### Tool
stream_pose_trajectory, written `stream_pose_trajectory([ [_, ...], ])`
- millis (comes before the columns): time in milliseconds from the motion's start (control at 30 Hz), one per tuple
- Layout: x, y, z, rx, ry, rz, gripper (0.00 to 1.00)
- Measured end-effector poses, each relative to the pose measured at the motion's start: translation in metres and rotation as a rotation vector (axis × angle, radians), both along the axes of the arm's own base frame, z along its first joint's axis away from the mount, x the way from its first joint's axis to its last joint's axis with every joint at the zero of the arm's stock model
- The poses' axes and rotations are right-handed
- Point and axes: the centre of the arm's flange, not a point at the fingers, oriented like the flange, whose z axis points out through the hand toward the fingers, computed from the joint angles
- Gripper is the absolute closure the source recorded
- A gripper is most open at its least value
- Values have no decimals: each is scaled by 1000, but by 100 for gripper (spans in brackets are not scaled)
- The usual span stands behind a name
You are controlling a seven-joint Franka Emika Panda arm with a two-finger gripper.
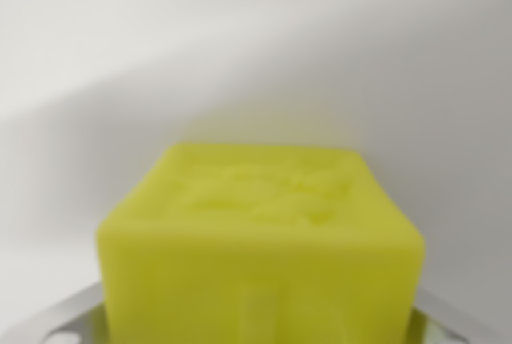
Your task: Pick yellow cube
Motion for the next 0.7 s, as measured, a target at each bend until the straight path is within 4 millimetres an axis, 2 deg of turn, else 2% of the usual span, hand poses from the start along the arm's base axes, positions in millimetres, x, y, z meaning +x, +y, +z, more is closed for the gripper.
stream_pose_trajectory([
  [167,0,0,4,0,0,0,100],
  [700,0,0,43,-1,0,0,100],
])
